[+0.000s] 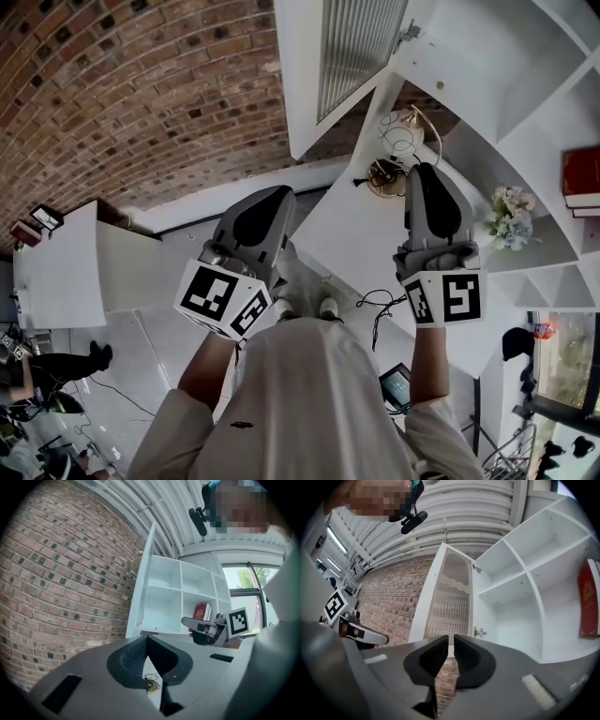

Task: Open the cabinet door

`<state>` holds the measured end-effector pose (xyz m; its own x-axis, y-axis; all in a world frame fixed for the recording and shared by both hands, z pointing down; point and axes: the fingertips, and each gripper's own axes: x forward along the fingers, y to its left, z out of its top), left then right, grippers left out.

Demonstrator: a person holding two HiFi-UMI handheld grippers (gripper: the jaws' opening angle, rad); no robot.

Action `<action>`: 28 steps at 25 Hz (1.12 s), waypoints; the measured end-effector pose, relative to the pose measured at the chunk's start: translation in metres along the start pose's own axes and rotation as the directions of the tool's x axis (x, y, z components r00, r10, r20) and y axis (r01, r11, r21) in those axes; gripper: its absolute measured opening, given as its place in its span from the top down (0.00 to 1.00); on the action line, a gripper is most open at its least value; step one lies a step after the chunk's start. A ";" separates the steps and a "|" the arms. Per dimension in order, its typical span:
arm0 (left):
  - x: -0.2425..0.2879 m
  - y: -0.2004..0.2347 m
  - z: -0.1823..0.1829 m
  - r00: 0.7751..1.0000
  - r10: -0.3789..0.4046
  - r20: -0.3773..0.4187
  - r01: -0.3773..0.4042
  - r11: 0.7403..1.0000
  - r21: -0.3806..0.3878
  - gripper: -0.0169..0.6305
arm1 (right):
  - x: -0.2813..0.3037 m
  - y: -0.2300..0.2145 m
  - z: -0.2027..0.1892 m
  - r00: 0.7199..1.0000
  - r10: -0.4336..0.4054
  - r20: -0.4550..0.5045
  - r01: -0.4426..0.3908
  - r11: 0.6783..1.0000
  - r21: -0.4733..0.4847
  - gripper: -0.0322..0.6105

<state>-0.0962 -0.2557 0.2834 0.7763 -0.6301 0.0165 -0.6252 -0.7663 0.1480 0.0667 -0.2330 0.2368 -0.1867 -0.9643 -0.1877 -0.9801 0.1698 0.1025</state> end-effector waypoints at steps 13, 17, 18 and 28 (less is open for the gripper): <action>0.003 -0.002 0.001 1.000 0.011 0.008 -0.012 0.999 0.044 0.96 | -0.052 -0.037 -0.028 0.991 -0.097 -0.088 0.093 0.995 -0.045 0.93; 0.001 -0.001 -0.001 1.000 0.027 0.013 -0.027 0.998 0.057 0.96 | -0.069 -0.036 -0.039 0.987 -0.106 -0.120 0.099 0.993 -0.062 0.94; 0.000 0.000 -0.001 0.999 0.031 0.016 -0.032 0.998 0.057 0.96 | -0.073 -0.036 -0.041 0.986 -0.112 -0.125 0.105 0.992 -0.067 0.94; -0.012 0.003 -0.012 0.997 0.069 0.016 -0.070 0.996 0.055 0.96 | -0.091 -0.038 -0.060 0.977 -0.132 -0.167 0.127 0.991 -0.043 0.95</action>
<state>-0.1062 -0.2492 0.2951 0.7297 -0.6837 0.0111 -0.6816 -0.7259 0.0921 0.1248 -0.1642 0.3091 -0.0417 -0.9986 -0.0334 -0.9921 0.0374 0.1201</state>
